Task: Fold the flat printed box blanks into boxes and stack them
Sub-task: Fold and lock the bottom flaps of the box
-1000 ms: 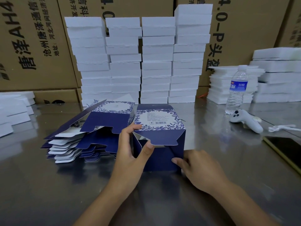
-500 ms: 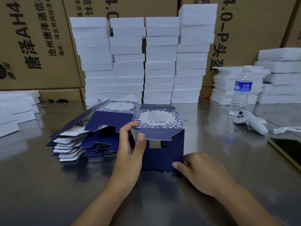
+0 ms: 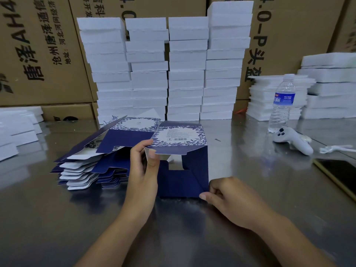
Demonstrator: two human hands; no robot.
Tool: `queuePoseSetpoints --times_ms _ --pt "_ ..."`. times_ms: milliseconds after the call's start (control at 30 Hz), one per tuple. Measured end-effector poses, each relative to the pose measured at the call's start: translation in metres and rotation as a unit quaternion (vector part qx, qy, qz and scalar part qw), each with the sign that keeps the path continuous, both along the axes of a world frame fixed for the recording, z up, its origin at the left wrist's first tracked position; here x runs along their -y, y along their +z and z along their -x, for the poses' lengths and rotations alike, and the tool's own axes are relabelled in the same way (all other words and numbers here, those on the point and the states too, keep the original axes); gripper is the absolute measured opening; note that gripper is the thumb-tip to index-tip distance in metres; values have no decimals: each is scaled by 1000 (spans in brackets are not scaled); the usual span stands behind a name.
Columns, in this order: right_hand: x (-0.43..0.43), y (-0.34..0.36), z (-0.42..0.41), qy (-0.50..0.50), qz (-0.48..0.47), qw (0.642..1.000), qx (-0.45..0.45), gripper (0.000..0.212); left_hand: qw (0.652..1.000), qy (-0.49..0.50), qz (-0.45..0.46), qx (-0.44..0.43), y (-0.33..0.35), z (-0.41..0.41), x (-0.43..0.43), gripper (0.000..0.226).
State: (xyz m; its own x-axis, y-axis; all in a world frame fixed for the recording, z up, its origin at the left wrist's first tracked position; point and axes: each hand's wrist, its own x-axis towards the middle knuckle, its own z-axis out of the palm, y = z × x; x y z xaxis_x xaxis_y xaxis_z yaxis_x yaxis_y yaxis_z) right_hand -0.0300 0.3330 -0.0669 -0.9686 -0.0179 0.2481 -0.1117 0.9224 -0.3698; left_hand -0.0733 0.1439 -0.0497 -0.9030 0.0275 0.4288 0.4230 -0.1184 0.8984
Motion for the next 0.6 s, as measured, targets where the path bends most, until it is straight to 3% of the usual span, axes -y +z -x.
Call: queuePoseSetpoints --times_ms 167,333,467,600 --pt "0 1 1 7 -3 1000 -19 40 1000 -2 -9 -4 -1 0 2 48" --pt "1 8 -2 -66 -52 993 -78 34 1000 -5 -8 -9 0 0 1 48" --pt "4 13 -3 -44 122 966 -224 70 998 -37 38 -30 -3 -5 -3 67" --pt "7 18 -4 25 80 922 -379 48 995 -70 71 -30 -6 -9 -6 72"
